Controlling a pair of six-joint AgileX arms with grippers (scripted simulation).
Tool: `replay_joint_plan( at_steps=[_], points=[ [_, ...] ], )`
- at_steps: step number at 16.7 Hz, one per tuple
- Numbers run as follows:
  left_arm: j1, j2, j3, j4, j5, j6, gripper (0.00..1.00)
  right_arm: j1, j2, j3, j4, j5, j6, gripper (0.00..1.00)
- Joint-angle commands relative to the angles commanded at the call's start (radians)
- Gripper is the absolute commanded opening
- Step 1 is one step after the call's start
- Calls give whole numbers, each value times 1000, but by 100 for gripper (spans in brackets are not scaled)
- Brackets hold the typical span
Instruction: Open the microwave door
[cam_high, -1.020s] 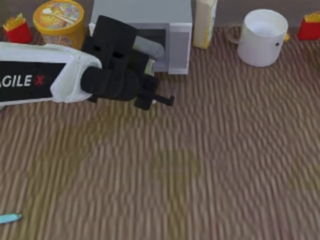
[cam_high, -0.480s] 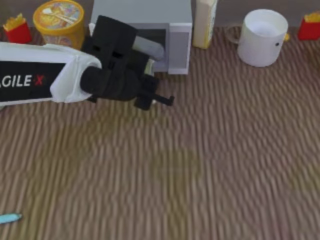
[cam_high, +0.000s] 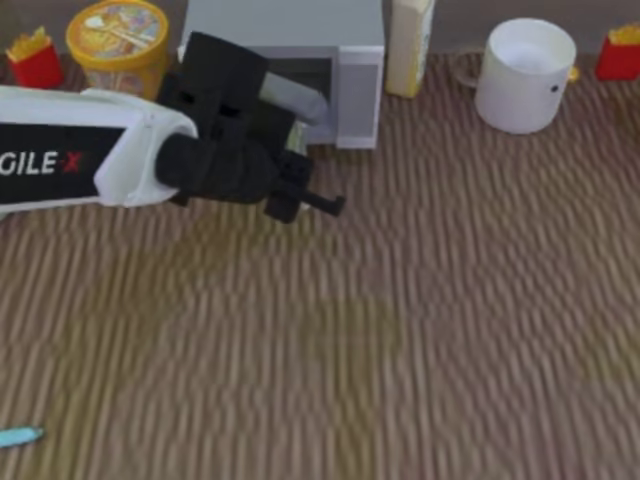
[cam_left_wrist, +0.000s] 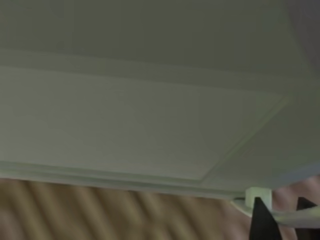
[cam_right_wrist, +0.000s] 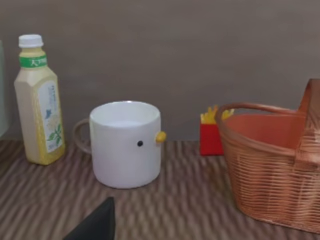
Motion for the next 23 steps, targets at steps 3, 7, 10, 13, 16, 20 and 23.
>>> replay_joint_plan(
  at_steps=[3, 7, 10, 13, 16, 20, 23],
  points=[
    [16, -14, -13, 4, 22, 32, 0, 0, 0, 0, 0, 0, 0, 100],
    [21, -16, -20, 3, 29, 42, 0, 0, 0, 0, 0, 0, 0, 100],
    [21, -16, -20, 3, 29, 42, 0, 0, 0, 0, 0, 0, 0, 100],
    [21, -16, -20, 3, 29, 42, 0, 0, 0, 0, 0, 0, 0, 100],
    [21, -16, -20, 3, 29, 42, 0, 0, 0, 0, 0, 0, 0, 100],
    [21, -16, -20, 3, 29, 42, 0, 0, 0, 0, 0, 0, 0, 100],
    [21, -16, -20, 3, 29, 42, 0, 0, 0, 0, 0, 0, 0, 100]
  ],
)
